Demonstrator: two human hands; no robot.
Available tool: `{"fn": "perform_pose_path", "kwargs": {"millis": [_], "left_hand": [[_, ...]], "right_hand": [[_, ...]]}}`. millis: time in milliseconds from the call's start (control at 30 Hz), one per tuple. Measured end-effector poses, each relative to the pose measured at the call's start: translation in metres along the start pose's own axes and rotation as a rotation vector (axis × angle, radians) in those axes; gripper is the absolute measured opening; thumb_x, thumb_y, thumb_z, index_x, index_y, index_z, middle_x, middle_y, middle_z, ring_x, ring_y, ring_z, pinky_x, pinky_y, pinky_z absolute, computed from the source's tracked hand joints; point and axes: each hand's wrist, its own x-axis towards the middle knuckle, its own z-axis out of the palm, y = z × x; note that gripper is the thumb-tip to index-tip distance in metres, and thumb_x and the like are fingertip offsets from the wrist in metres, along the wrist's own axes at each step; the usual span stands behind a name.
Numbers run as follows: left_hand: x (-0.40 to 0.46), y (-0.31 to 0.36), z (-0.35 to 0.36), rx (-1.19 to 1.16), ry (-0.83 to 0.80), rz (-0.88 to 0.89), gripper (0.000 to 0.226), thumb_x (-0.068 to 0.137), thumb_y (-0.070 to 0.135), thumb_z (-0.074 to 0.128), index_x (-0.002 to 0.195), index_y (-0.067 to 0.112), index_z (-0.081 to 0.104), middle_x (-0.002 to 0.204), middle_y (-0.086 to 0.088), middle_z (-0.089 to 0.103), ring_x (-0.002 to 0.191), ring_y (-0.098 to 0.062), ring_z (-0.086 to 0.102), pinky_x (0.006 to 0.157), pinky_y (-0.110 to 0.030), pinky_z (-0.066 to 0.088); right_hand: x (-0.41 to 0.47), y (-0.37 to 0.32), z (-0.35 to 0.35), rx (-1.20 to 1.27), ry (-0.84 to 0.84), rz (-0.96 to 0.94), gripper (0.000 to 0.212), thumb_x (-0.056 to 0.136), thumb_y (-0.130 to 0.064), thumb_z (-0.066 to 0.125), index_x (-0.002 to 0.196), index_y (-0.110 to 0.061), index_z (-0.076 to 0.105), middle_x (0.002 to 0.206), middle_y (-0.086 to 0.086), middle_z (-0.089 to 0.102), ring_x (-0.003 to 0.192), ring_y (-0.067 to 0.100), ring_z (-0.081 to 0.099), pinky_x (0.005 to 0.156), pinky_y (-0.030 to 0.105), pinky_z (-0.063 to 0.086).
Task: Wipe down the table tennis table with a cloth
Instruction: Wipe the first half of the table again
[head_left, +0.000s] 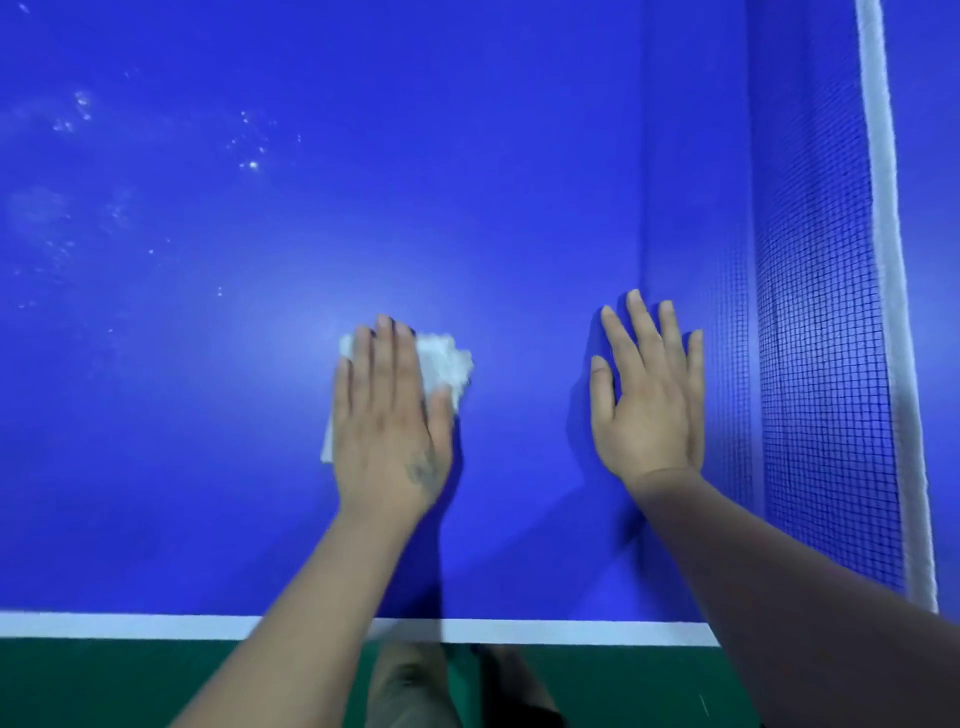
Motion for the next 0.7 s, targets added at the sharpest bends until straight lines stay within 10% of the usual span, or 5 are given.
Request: {"fn": "perform_pose_path", "kwargs": {"millis": [167, 400, 700], "left_hand": [[0.092, 0.015, 0.008, -0.051, 0.064, -0.158, 0.071, 0.112, 0.041, 0.024, 0.167, -0.004, 0.019, 0.176, -0.023, 0.017, 0.166, -0.038, 0.010, 0.134, -0.054, 0.007], [0.016, 0.104, 0.023, -0.119, 0.010, 0.194, 0.069, 0.114, 0.039, 0.028, 0.170, 0.002, 0.012, 0.179, -0.015, 0.007, 0.167, -0.031, 0.000, 0.134, -0.050, 0.009], [-0.081, -0.022, -0.003, -0.048, -0.042, 0.062, 0.069, 0.111, 0.039, 0.040, 0.169, 0.004, 0.025, 0.178, -0.011, 0.018, 0.167, -0.027, 0.009, 0.134, -0.052, 0.015]], "right_hand": [[-0.002, 0.000, 0.002, 0.015, 0.023, 0.003, 0.054, 0.110, -0.038, 0.035, 0.163, -0.026, 0.041, 0.175, -0.006, 0.025, 0.165, 0.024, 0.012, 0.132, 0.055, 0.010], [-0.001, 0.000, 0.003, 0.005, 0.037, 0.006, 0.054, 0.108, -0.024, 0.032, 0.161, -0.026, 0.043, 0.174, -0.005, 0.028, 0.164, 0.025, 0.015, 0.132, 0.054, 0.013], [-0.002, -0.002, 0.003, 0.005, 0.047, 0.012, 0.051, 0.110, -0.020, 0.038, 0.161, -0.026, 0.043, 0.174, -0.005, 0.028, 0.164, 0.026, 0.016, 0.132, 0.055, 0.013]]}}
